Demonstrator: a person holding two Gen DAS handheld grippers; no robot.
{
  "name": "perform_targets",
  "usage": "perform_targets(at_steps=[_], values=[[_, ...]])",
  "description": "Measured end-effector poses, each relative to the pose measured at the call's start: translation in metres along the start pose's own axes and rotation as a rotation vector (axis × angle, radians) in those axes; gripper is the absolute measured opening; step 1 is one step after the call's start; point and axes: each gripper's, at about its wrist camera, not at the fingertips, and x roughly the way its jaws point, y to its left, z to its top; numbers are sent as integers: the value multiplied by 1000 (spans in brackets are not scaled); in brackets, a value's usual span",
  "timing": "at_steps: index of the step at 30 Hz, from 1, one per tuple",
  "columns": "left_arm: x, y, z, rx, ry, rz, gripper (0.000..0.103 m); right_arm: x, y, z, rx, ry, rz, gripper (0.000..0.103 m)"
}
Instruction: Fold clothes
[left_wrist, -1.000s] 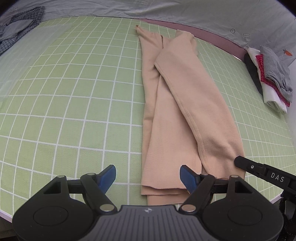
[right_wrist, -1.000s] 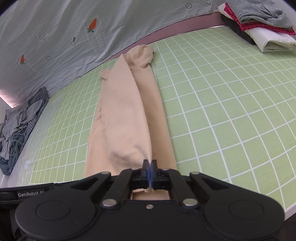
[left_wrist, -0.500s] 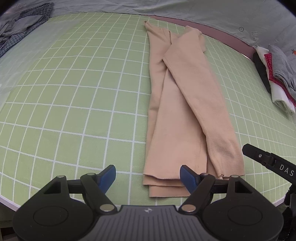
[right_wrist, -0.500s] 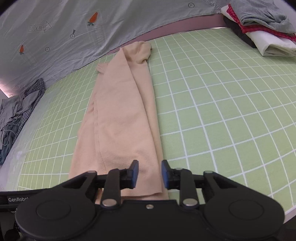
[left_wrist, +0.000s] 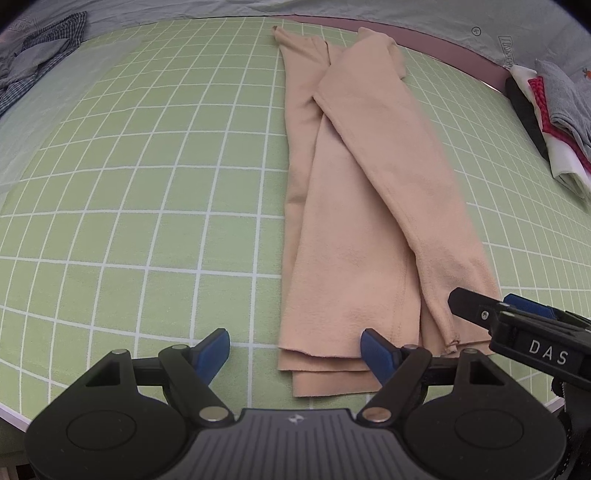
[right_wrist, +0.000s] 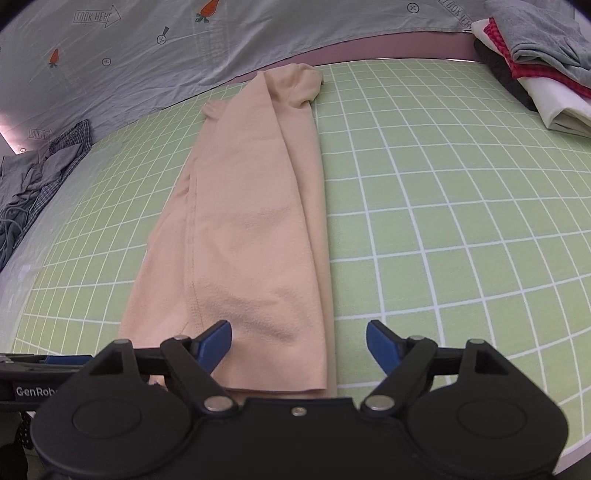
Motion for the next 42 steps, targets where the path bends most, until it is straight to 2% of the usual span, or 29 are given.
perform_targets(at_steps=[8,14,17,18,19,22,23,24,25,26,28,31,36,39,42], values=[[3,-5,0,50,-8,3,79,11,6,2,-30,27,4,80],[12,-15,13,67,-13,-1,78,20,13,7,-46,44,9,80],[17,-21,21,72,-19,-8,74,22,15,9,-50,49,4,80],[18,-23,23,74,-21,-15,69,22,15,9,-52,50,5,80],[20,-27,26,78,-24,-26,61,23,16,9,-56,49,6,79],[23,-36,32,92,-33,-58,44,21,18,8,-70,44,12,65],[24,-37,31,99,-35,-64,42,20,19,7,-75,42,9,55],[25,-38,30,100,-33,-73,33,19,17,7,-74,39,8,49],[26,-37,29,93,-26,-87,24,19,15,7,-70,39,13,37],[26,-36,27,86,-19,-101,22,19,14,6,-62,42,27,27],[28,-34,24,72,-5,-128,18,18,14,6,-54,48,48,20],[27,-29,16,49,23,-172,15,14,21,2,-100,58,38,17],[18,-3,2,-65,113,-280,13,-1,10,-12,-47,134,80,16],[16,-1,8,-78,108,-301,13,-9,5,-10,-33,132,107,16],[5,-4,19,-66,70,-320,13,-19,6,-3,-48,102,127,16]])
